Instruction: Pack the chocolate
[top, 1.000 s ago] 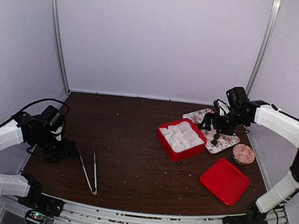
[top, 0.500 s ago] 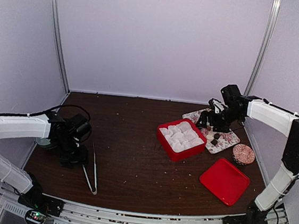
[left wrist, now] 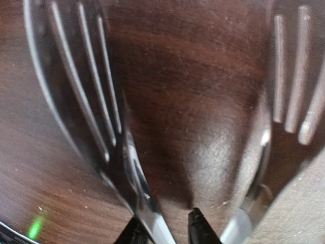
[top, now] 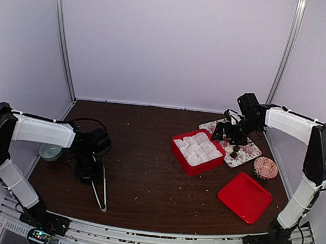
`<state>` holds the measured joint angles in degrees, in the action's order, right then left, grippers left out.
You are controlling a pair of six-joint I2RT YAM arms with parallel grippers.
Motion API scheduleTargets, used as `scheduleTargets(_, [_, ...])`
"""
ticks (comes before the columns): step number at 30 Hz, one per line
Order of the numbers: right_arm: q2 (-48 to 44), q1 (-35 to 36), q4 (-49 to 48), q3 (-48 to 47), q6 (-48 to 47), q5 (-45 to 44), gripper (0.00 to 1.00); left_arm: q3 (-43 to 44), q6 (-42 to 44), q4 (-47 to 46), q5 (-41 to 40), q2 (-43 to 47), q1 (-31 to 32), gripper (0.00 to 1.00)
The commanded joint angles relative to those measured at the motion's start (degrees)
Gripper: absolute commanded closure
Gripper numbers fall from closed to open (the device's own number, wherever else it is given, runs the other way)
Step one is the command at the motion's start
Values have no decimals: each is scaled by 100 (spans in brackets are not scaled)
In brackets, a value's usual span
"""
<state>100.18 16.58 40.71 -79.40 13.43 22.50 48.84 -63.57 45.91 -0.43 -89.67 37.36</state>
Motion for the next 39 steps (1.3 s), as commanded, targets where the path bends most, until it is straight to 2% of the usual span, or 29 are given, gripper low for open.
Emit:
scheduleTargets(1, [37,-41,-18,-32,-72,153,0,138,-139,-140,48,-60,25,79])
scheduleTargets(4, [184,-43,-74,-70,-78,125,0,222,-81,-179,96,-83,25,99])
scheduleTargets(5, [254,-41,-91,-102,-78,123,0,249,-69,-180,116,-104,25,100])
scheduleTargets(18, [1135,91,-185,-471,-101,84,0,771,62,-147,112,148,28,100])
scheduleTargets(25, [1244,422,-203,-790,-61,377,0,1332,316,-116,-132,339,30,100])
scheduleTargets(33, [1360,851,-257,-1115,117,830,0,1817,680,-916,111,473,25,100])
scheduleTargets(39, [501,822,-687,-901,594,1057,0,2149,1048,-1887,369,595,25,100])
